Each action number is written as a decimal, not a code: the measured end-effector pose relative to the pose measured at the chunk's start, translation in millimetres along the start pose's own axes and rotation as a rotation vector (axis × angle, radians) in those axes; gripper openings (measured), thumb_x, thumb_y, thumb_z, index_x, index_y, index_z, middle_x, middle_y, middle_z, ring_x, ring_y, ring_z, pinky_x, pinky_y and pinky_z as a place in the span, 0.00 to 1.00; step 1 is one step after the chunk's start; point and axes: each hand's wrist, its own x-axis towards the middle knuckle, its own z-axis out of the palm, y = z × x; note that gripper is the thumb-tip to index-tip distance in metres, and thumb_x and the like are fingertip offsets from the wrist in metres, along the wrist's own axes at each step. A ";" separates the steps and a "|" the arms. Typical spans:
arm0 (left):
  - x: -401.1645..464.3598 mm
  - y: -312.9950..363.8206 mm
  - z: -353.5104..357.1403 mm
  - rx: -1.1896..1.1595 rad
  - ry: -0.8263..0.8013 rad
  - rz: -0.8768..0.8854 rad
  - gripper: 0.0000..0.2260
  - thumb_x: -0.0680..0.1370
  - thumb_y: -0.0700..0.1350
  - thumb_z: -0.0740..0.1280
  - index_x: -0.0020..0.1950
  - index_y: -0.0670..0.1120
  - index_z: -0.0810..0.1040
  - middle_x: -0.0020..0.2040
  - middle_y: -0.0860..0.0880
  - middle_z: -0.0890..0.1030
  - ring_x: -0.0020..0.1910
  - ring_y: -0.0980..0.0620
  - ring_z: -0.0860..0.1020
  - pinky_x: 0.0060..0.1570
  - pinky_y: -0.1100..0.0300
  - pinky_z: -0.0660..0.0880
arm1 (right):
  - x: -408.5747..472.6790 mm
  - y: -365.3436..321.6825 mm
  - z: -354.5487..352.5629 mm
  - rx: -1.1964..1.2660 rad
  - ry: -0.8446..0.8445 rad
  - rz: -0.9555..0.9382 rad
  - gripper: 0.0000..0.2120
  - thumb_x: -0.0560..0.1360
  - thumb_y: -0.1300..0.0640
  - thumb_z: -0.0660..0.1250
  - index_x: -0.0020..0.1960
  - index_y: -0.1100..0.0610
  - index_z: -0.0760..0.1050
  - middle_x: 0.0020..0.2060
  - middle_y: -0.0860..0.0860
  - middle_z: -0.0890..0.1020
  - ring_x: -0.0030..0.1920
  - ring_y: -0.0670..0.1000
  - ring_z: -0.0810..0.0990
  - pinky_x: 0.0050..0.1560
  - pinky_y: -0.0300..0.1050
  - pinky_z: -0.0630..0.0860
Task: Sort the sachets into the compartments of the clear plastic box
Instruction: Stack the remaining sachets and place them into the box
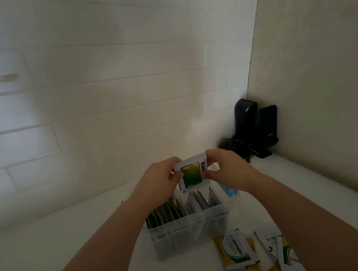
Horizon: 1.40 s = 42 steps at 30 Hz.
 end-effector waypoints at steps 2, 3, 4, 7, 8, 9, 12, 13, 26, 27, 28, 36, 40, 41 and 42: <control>1.6 -2.5 4.8 0.056 -0.026 -0.019 0.10 0.78 0.43 0.59 0.58 0.47 0.73 0.53 0.44 0.82 0.47 0.49 0.77 0.44 0.59 0.72 | 2.1 1.6 5.1 -0.131 0.009 -0.017 0.13 0.70 0.54 0.69 0.54 0.55 0.77 0.50 0.52 0.82 0.54 0.52 0.76 0.57 0.52 0.71; 1.9 -2.9 5.7 0.072 -0.027 -0.028 0.11 0.78 0.43 0.60 0.59 0.49 0.72 0.54 0.45 0.81 0.49 0.48 0.78 0.46 0.57 0.74 | 3.2 2.5 7.3 -0.162 0.006 -0.021 0.15 0.70 0.53 0.70 0.55 0.54 0.76 0.50 0.51 0.82 0.55 0.52 0.75 0.57 0.52 0.70; 1.6 -2.1 5.7 0.076 -0.024 -0.026 0.12 0.77 0.44 0.61 0.60 0.50 0.71 0.55 0.46 0.81 0.50 0.49 0.78 0.49 0.55 0.76 | 4.0 3.4 9.0 -0.163 0.000 -0.028 0.17 0.69 0.52 0.71 0.58 0.52 0.75 0.51 0.50 0.81 0.56 0.52 0.73 0.57 0.51 0.69; -3.0 1.8 -0.4 0.020 0.014 0.017 0.14 0.75 0.44 0.64 0.60 0.53 0.71 0.56 0.51 0.80 0.52 0.54 0.77 0.55 0.55 0.75 | -0.1 1.6 6.9 0.001 0.016 -0.006 0.24 0.69 0.52 0.71 0.63 0.49 0.69 0.53 0.48 0.79 0.56 0.49 0.71 0.56 0.46 0.69; -5.4 4.3 -4.7 -0.011 0.032 0.032 0.14 0.75 0.43 0.64 0.59 0.53 0.72 0.55 0.52 0.80 0.51 0.55 0.77 0.55 0.55 0.75 | -2.5 0.5 5.0 0.054 0.040 0.007 0.23 0.70 0.53 0.71 0.63 0.49 0.70 0.52 0.47 0.79 0.55 0.47 0.72 0.55 0.44 0.70; -8.3 7.8 -9.4 -0.033 0.048 0.050 0.13 0.75 0.42 0.64 0.58 0.53 0.73 0.53 0.53 0.80 0.50 0.56 0.77 0.55 0.55 0.76 | -5.6 -0.6 1.6 0.094 0.077 0.022 0.20 0.71 0.53 0.70 0.61 0.49 0.71 0.51 0.46 0.79 0.53 0.45 0.72 0.56 0.43 0.70; -28.9 27.2 -21.1 -0.048 0.061 0.132 0.10 0.76 0.42 0.63 0.54 0.54 0.76 0.48 0.57 0.80 0.46 0.60 0.77 0.49 0.62 0.76 | -25.8 -5.2 -14.7 0.162 0.215 0.000 0.11 0.73 0.54 0.67 0.55 0.48 0.76 0.48 0.44 0.79 0.51 0.42 0.75 0.55 0.38 0.70; -41.9 34.5 -23.1 -0.049 0.055 0.166 0.09 0.76 0.43 0.63 0.53 0.54 0.77 0.46 0.59 0.80 0.44 0.61 0.77 0.46 0.66 0.75 | -38.2 -7.8 -21.6 0.180 0.239 -0.017 0.09 0.73 0.54 0.66 0.53 0.47 0.76 0.47 0.43 0.80 0.50 0.40 0.76 0.54 0.34 0.70; -143.9 47.8 88.9 0.191 -0.379 0.160 0.24 0.77 0.57 0.55 0.72 0.58 0.54 0.76 0.56 0.48 0.75 0.54 0.48 0.72 0.60 0.47 | -180.0 9.4 2.4 0.034 0.069 0.230 0.11 0.73 0.52 0.67 0.55 0.44 0.72 0.44 0.32 0.69 0.52 0.39 0.70 0.57 0.31 0.64; -147.4 46.0 93.1 0.231 -0.372 0.166 0.23 0.77 0.58 0.54 0.71 0.58 0.57 0.76 0.55 0.50 0.75 0.53 0.50 0.73 0.58 0.48 | -182.7 7.1 7.8 0.025 0.076 0.237 0.12 0.73 0.52 0.67 0.56 0.46 0.73 0.44 0.31 0.67 0.53 0.40 0.69 0.58 0.32 0.65; -150.9 45.6 93.6 0.233 -0.335 0.194 0.21 0.76 0.58 0.53 0.68 0.58 0.63 0.75 0.54 0.57 0.74 0.53 0.56 0.72 0.55 0.53 | -185.1 6.2 13.3 0.012 0.070 0.198 0.14 0.72 0.50 0.68 0.57 0.47 0.74 0.45 0.32 0.68 0.53 0.40 0.70 0.59 0.36 0.68; -155.6 27.9 84.4 -0.100 -0.077 0.036 0.05 0.71 0.56 0.62 0.46 0.60 0.71 0.45 0.64 0.76 0.46 0.64 0.73 0.46 0.74 0.69 | -186.6 2.8 27.7 -0.162 -0.133 -0.098 0.14 0.68 0.44 0.65 0.50 0.46 0.81 0.52 0.43 0.83 0.53 0.42 0.79 0.57 0.34 0.71; -151.2 15.9 84.8 -0.069 -0.047 -0.026 0.35 0.59 0.73 0.56 0.62 0.59 0.68 0.54 0.65 0.67 0.55 0.67 0.64 0.57 0.74 0.58 | -186.2 -8.8 36.9 -0.133 -0.133 -0.153 0.12 0.67 0.45 0.59 0.36 0.43 0.81 0.35 0.38 0.84 0.35 0.36 0.80 0.35 0.31 0.78; -149.9 14.8 84.6 -0.060 -0.077 -0.027 0.39 0.57 0.74 0.55 0.63 0.58 0.69 0.54 0.64 0.68 0.54 0.66 0.64 0.57 0.72 0.59 | -187.1 -10.2 39.3 -0.065 -0.152 -0.159 0.11 0.68 0.44 0.61 0.38 0.43 0.81 0.36 0.39 0.85 0.37 0.37 0.81 0.36 0.31 0.78; -149.3 14.6 85.3 -0.064 -0.109 -0.007 0.36 0.58 0.73 0.56 0.62 0.59 0.70 0.52 0.66 0.68 0.52 0.68 0.65 0.56 0.71 0.60 | -187.7 -10.9 39.0 0.022 -0.177 -0.159 0.11 0.70 0.44 0.62 0.40 0.45 0.81 0.38 0.41 0.85 0.40 0.38 0.81 0.39 0.31 0.78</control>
